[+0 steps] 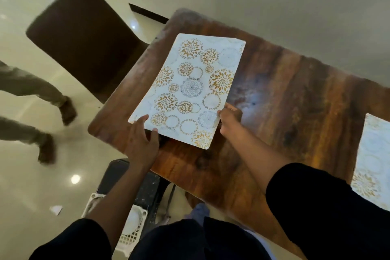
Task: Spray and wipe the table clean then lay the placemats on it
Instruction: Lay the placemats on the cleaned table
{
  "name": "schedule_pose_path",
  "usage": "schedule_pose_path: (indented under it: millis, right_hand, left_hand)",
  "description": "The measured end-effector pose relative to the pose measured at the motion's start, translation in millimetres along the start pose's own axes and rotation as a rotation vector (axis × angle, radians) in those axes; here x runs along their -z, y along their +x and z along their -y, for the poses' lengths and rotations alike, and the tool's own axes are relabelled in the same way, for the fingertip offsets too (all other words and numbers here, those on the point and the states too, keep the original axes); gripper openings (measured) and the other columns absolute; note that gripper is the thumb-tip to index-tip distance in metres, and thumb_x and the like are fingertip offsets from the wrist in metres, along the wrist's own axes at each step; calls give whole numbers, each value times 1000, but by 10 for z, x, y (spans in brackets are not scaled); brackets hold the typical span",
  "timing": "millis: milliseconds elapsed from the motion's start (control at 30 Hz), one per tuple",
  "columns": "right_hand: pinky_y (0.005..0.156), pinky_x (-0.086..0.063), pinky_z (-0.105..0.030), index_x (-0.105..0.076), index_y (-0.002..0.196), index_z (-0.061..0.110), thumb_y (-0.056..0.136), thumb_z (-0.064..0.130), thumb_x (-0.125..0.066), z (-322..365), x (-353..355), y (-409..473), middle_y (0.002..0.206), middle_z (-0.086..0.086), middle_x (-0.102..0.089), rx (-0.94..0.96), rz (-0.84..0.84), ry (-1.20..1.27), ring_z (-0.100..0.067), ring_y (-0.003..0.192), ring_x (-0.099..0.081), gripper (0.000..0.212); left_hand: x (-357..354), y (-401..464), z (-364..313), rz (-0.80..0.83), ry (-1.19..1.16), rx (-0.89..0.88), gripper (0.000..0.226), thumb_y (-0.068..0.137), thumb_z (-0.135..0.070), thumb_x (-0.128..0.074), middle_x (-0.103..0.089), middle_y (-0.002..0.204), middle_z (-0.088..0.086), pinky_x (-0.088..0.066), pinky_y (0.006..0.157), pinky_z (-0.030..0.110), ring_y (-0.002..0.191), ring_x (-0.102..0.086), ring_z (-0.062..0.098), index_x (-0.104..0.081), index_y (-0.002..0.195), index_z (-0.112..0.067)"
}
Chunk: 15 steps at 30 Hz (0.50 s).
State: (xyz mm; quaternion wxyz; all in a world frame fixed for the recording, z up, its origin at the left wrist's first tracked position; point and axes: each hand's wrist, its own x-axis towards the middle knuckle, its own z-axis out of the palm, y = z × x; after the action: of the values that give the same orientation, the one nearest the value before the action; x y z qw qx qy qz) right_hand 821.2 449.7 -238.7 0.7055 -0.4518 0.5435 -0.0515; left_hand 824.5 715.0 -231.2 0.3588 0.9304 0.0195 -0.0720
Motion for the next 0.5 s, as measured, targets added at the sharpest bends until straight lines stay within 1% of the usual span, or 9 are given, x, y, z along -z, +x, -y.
schedule_pose_path:
  millis: [100,167,233,300,333,400,433,467,500]
  right_hand:
    - [51,-49,-17,-76,105,9,93,-14,-46,-36,-291,-40,102,-1,-76,-22,-13,27,-9,72,-66,40]
    - [44,-45,-16,-76,107,9,94,-11,-46,-62,-452,-66,105,-3,-77,-36,-21,35,-11,69,-64,38]
    - [40,-39,-14,-74,113,10,96,-7,-48,-78,-576,-81,109,-5,-76,-20,-28,-6,-11,65,-60,35]
    - [40,-39,-14,-68,125,15,97,-2,-51,-71,-674,-94,118,-3,-74,27,-26,-109,-10,70,-60,37]
    - [44,-41,-15,-61,135,19,98,0,-51,-64,-711,-95,126,-1,-70,66,-15,-174,-9,77,-61,43]
    - [52,-42,-17,-38,153,28,98,-2,-50,-56,-749,-76,143,3,-56,128,53,-284,-13,94,-60,64]
    - [54,-42,-18,-27,158,31,98,-4,-50,-55,-752,-70,150,2,-48,148,82,-333,-17,102,-60,73]
    - [55,-41,-18,-20,160,33,98,-4,-51,-49,-760,-75,155,1,-43,165,98,-382,-17,105,-60,79]
    - [55,-41,-18,-16,161,34,98,-4,-52,-55,-771,-70,157,0,-41,180,110,-427,-13,101,-59,82]
  left_hand:
    - [-18,14,35,28,14,4,58,101,-54,-44,-32,172,0,-22,128,61,161,-20,30,-40,154,-31]
    - [-16,33,57,48,20,22,66,98,-60,-40,-26,175,0,-16,130,60,164,-12,28,-37,157,-32]
    - [-12,63,68,74,35,29,72,96,-66,-39,-22,176,-1,-13,131,59,165,-9,27,-34,159,-33]
    - [-8,93,86,110,45,33,76,97,-70,-43,-18,177,-1,-10,131,58,165,-5,26,-28,162,-33]
    - [-12,112,101,137,53,44,78,99,-69,-48,-14,178,-1,-8,131,58,165,-2,26,-24,164,-33]
    - [-21,162,145,191,79,54,86,100,-65,-56,-6,179,-1,-5,132,56,165,4,25,-16,167,-31]
    - [-34,189,179,216,99,49,91,98,-66,-59,-3,179,-1,-4,132,55,165,7,25,-12,168,-31]
    - [-52,224,211,242,122,46,98,95,-69,-60,0,179,0,-2,132,55,165,9,25,-8,169,-32]
    - [-72,252,237,267,146,47,103,93,-71,-62,3,179,0,0,132,54,164,11,26,-5,169,-32]
